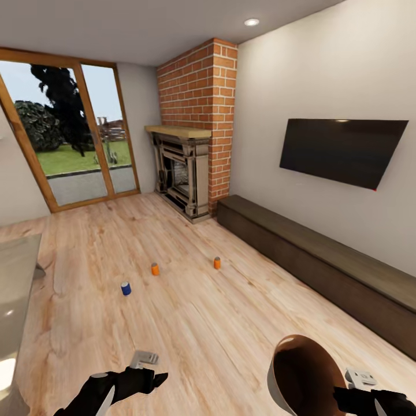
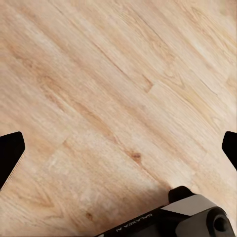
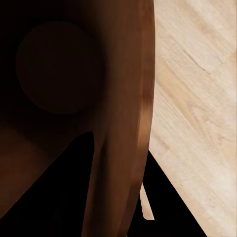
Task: Put the three can of soda from the living room inside the tash can in the kitchen.
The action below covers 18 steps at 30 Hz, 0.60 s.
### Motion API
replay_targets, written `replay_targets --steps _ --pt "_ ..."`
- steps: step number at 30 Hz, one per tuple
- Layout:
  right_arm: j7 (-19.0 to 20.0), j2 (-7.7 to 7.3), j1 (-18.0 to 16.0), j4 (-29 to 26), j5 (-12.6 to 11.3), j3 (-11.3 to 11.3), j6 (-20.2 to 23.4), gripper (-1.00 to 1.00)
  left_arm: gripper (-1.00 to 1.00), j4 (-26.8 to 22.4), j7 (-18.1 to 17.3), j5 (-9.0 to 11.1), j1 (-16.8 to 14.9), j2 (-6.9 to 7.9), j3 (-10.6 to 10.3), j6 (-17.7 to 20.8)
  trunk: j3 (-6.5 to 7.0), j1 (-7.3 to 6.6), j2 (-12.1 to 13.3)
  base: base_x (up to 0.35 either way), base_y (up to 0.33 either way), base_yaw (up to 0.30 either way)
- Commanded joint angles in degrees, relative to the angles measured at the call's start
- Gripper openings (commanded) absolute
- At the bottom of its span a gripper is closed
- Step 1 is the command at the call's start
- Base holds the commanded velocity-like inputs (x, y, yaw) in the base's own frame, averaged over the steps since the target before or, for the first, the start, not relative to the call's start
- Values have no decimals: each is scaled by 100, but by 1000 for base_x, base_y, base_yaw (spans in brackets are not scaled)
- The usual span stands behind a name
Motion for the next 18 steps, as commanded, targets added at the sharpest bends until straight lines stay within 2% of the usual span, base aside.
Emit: replay_targets --steps 1,10,18 --pt "35 0 -3 -5 -77 -8 15 -100 100 0 -3 0 0 0 0 0 1 0 -1 324 0 0" --pt "35 0 -3 -5 -77 -11 15 -100 100 7 -24 0 0 0 -2 0 -11 0 -1 324 0 -21" --pt "35 4 -3 1 -77 -11 15 -100 100 10 -26 0 0 0 -2 5 -24 0 -1 324 22 -154"
